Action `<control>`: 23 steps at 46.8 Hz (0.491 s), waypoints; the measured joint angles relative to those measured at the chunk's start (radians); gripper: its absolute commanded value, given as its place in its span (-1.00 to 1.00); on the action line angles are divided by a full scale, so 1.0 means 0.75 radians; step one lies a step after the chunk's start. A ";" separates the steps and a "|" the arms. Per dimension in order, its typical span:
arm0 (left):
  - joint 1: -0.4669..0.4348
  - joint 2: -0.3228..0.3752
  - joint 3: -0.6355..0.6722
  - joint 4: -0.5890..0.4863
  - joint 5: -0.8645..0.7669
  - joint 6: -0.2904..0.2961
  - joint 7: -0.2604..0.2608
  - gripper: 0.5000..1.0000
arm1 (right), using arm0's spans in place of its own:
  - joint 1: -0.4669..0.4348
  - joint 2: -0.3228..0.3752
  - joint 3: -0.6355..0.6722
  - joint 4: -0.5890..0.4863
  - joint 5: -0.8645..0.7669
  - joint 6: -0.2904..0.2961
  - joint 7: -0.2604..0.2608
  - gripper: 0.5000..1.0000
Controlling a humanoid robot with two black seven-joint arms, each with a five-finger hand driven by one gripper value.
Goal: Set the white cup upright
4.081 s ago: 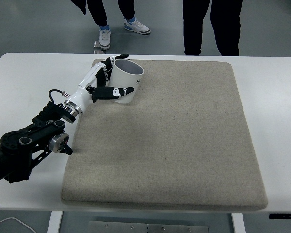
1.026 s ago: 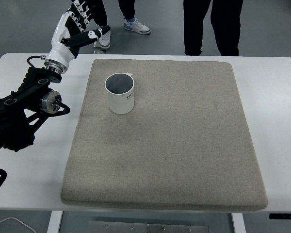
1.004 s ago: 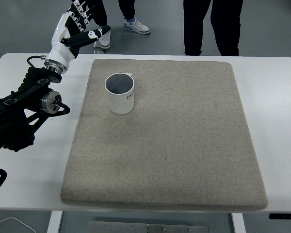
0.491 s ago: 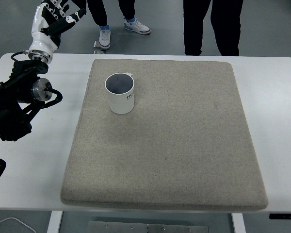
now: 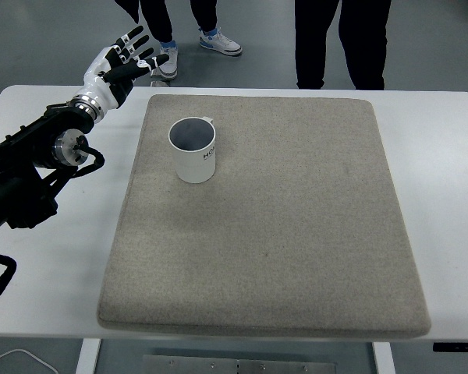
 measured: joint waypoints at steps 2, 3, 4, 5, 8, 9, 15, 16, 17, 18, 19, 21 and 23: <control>0.001 -0.005 -0.001 0.004 -0.006 -0.016 0.012 0.97 | 0.000 0.000 0.000 0.000 0.000 0.000 0.000 0.72; 0.002 -0.009 -0.001 0.008 -0.009 -0.024 0.016 0.97 | 0.000 0.000 0.000 0.000 0.000 0.000 0.000 0.72; 0.002 -0.015 -0.001 0.021 -0.013 -0.036 0.019 0.97 | 0.000 0.000 0.000 0.000 0.000 0.000 0.000 0.72; 0.002 -0.022 -0.001 0.037 -0.015 -0.048 0.020 0.97 | 0.000 0.000 0.000 0.000 0.000 0.000 0.000 0.72; 0.002 -0.051 -0.008 0.099 -0.020 -0.098 0.022 0.97 | 0.000 0.000 0.000 0.000 0.000 0.000 0.000 0.72; 0.002 -0.060 -0.010 0.121 -0.025 -0.122 0.022 0.97 | 0.000 0.000 0.000 0.000 0.000 0.000 0.000 0.72; 0.000 -0.119 -0.013 0.266 -0.102 -0.289 0.022 0.97 | 0.000 0.000 0.003 0.000 0.000 0.001 0.000 0.72; -0.002 -0.128 -0.013 0.284 -0.115 -0.308 0.022 0.97 | 0.000 0.000 0.003 0.000 0.000 0.001 0.000 0.72; -0.003 -0.136 -0.013 0.300 -0.128 -0.327 0.022 0.98 | 0.000 0.000 0.004 0.000 0.000 0.002 0.000 0.72; -0.004 -0.143 -0.013 0.318 -0.142 -0.350 0.022 0.98 | 0.000 0.000 0.004 0.000 0.000 0.002 0.000 0.72; -0.004 -0.147 -0.013 0.329 -0.151 -0.365 0.021 0.98 | 0.000 0.000 0.004 0.000 0.000 0.001 0.000 0.72; -0.005 -0.153 -0.013 0.341 -0.170 -0.396 0.021 0.98 | 0.000 0.000 0.002 0.000 0.000 0.001 0.000 0.72; -0.006 -0.156 -0.013 0.344 -0.189 -0.418 0.020 0.98 | 0.000 0.000 0.001 0.000 0.000 0.001 0.000 0.72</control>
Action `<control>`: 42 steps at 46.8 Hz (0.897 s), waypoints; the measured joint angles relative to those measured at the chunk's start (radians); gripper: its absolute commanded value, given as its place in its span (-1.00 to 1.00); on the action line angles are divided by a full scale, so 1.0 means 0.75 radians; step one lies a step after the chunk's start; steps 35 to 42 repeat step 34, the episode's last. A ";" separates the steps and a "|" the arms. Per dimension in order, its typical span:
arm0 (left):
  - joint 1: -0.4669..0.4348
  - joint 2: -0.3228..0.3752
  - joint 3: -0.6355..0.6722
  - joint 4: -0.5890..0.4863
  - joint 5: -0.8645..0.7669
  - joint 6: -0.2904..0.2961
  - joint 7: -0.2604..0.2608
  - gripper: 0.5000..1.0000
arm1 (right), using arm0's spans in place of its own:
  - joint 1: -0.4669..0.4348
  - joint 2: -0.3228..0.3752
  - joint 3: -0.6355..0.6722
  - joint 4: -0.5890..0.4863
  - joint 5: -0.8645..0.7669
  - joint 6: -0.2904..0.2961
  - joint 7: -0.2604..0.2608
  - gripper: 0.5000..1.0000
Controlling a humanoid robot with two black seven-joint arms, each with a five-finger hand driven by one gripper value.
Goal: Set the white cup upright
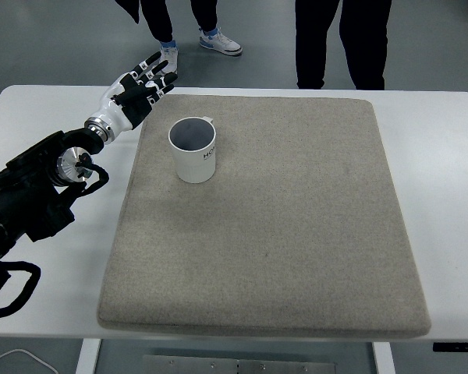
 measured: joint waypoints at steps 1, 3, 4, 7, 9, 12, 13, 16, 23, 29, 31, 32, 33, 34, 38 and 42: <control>0.000 -0.001 0.000 0.001 -0.009 -0.008 0.000 0.98 | 0.000 0.000 0.000 0.000 0.000 0.000 0.000 0.72; -0.001 -0.005 0.000 0.001 -0.031 -0.017 0.000 0.98 | 0.000 0.000 -0.001 0.000 0.000 -0.001 0.000 0.72; -0.002 -0.006 0.000 0.001 -0.038 -0.022 0.000 0.98 | 0.000 0.000 -0.001 0.000 0.000 -0.001 0.000 0.72; -0.010 -0.008 0.000 0.001 -0.048 -0.027 0.000 0.98 | 0.000 0.000 -0.001 0.000 0.000 -0.001 0.000 0.72; -0.016 -0.009 0.000 0.000 -0.051 -0.028 0.000 0.98 | 0.000 0.000 -0.001 0.000 0.000 -0.001 0.000 0.72; -0.020 -0.013 -0.001 0.000 -0.058 -0.028 -0.001 0.98 | 0.000 0.000 0.000 0.000 0.000 -0.001 0.000 0.72; -0.021 -0.016 -0.001 0.000 -0.062 -0.028 -0.001 0.98 | 0.000 0.000 0.000 0.000 0.000 -0.001 0.000 0.72; -0.025 -0.019 -0.001 0.000 -0.071 -0.028 0.000 0.98 | 0.000 0.000 0.001 0.000 0.000 -0.001 0.000 0.72; -0.032 -0.034 -0.001 0.003 -0.072 -0.024 -0.003 0.98 | 0.000 0.000 0.001 0.000 0.000 -0.001 0.000 0.72; -0.033 -0.036 0.000 0.003 -0.071 -0.019 -0.009 0.98 | 0.000 0.000 0.001 0.000 0.000 -0.001 0.001 0.72; -0.032 -0.036 0.000 0.003 -0.070 -0.016 -0.012 0.98 | 0.000 0.000 0.001 0.000 0.000 -0.001 0.001 0.72; -0.032 -0.036 0.000 0.003 -0.069 -0.016 -0.013 0.98 | 0.000 0.000 0.001 0.000 0.000 -0.001 0.001 0.72; -0.032 -0.036 0.000 0.003 -0.068 -0.016 -0.014 0.98 | 0.000 0.000 0.001 0.000 0.000 -0.001 0.001 0.72; -0.032 -0.036 0.000 0.003 -0.068 -0.016 -0.015 0.98 | 0.000 0.000 0.002 0.000 0.000 -0.001 0.001 0.72; -0.032 -0.036 0.000 0.003 -0.068 -0.016 -0.015 0.98 | 0.000 0.000 0.002 0.000 0.000 -0.001 0.001 0.72; -0.032 -0.036 0.000 0.003 -0.068 -0.016 -0.015 0.98 | 0.000 0.000 0.002 0.000 0.000 -0.001 0.001 0.72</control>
